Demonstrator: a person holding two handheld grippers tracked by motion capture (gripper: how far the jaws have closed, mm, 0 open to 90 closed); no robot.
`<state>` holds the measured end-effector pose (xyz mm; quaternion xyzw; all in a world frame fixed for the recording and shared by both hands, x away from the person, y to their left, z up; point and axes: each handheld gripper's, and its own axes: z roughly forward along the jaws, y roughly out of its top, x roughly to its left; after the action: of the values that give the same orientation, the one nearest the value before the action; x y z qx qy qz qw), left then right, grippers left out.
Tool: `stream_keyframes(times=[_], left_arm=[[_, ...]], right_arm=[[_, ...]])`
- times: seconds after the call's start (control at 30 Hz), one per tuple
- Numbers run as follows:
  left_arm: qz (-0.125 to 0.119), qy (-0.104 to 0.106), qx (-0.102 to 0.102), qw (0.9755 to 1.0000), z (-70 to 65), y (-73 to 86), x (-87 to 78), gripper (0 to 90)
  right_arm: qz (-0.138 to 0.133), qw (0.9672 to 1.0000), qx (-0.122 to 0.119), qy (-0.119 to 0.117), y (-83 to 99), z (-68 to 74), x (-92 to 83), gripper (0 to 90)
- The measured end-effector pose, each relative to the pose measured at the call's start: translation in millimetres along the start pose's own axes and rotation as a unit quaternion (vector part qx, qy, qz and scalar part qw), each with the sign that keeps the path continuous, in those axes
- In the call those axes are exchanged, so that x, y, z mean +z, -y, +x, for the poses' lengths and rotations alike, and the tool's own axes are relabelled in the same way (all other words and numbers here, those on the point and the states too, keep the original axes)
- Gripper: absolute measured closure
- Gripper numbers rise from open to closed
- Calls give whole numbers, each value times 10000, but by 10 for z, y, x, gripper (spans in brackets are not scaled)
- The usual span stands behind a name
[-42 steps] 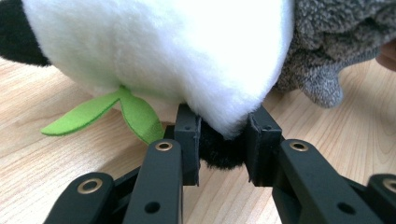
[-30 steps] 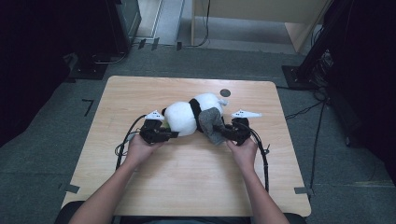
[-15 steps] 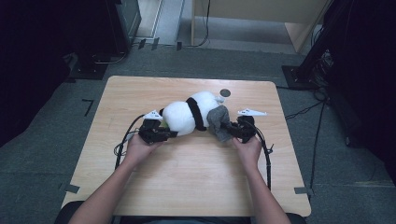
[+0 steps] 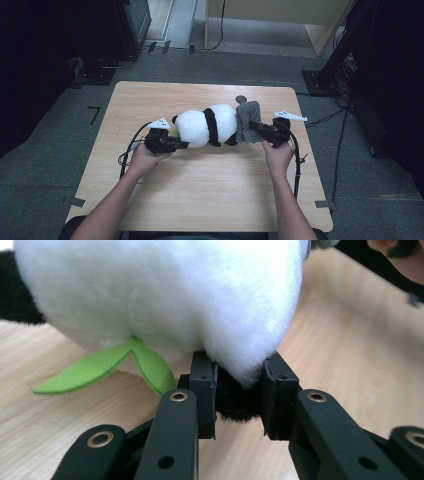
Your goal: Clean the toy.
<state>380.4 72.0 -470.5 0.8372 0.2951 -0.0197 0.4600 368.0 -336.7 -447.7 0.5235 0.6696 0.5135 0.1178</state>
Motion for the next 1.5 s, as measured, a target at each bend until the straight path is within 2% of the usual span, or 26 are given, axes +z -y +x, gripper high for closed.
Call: stream_keyframes(times=[0.07, 0.2, 0.27, 0.33, 0.37, 0.43, 0.53, 0.6, 0.63, 0.7, 0.77, 0.83, 0.87, 0.9, 0.97, 1.07, 1.1, 1.17, 1.33, 1.4, 1.5], left_arm=[[47, 153, 99, 9998, -25, 8, -12, 728], [173, 464, 310, 9983, -99, 26, -29, 727], [225, 506, 396, 9977, -116, 38, -28, 723], [257, 431, 412, 9979, -106, 57, -16, 714], [265, 443, 372, 9980, -88, 67, -12, 711], [288, 327, 383, 9983, -76, 89, -6, 692], [257, 162, 481, 9984, -66, 110, 3, 609], [235, 168, 491, 9984, -45, 116, -6, 546], [231, 105, 497, 9984, -43, 115, -19, 518], [142, 58, 539, 9984, -34, 118, -59, 450], [66, 20, 551, 9985, -21, 113, -115, 418], [-128, -1, 628, 9979, -2, 110, -178, 382], [-252, -15, 642, 9976, 11, 104, -205, 368], [-363, -15, 643, 9973, 27, 96, -226, 363], [-437, -51, 656, 9969, 51, 77, -244, 353], [-408, -142, 750, 9962, 68, 58, -247, 345], [-426, -215, 834, 9954, 98, 37, -245, 338], [-415, -266, 858, 9951, 132, 5, -243, 333], [-497, -264, 884, 9945, 206, -78, -284, 358], [-509, -272, 993, 9934, 219, -75, -316, 423], [-463, -200, 1222, 9912, 192, -20, -323, 409]], right_arm=[[-79, 9997, -206, -61, -48, 79, -73, 777], [-260, 9977, -531, -346, -128, 213, -169, 777], [-245, 9964, -690, -423, -158, 279, -174, 778], [-132, 9956, -797, -472, -165, 320, -129, 779], [-36, 9955, -802, -510, -159, 328, -89, 781], [193, 9955, -723, -587, -142, 316, 9, 782], [338, 9952, -770, -510, -137, 304, 111, 785], [426, 9949, -828, -384, -154, 308, 157, 789], [478, 9944, -879, -338, -160, 313, 182, 790], [517, 9940, -929, -275, -165, 314, 226, 793], [571, 9934, -959, -265, -175, 303, 269, 794], [622, 9927, -1013, -190, -195, 298, 300, 796], [650, 9924, -1022, -229, -208, 291, 318, 796], [689, 9921, -1019, -250, -224, 285, 336, 796], [776, 9914, -1018, -265, -261, 278, 371, 796], [891, 9898, -1099, -174, -318, 278, 417, 796], [904, 9896, -1106, -180, -332, 268, 433, 796], [998, 9893, -1048, -203, -360, 242, 470, 796], [1101, 9886, -1015, -148, -406, 203, 533, 796], [1097, 9890, -987, -126, -402, 193, 537, 796], [1106, 9889, -997, -8, -398, 187, 540, 796]])
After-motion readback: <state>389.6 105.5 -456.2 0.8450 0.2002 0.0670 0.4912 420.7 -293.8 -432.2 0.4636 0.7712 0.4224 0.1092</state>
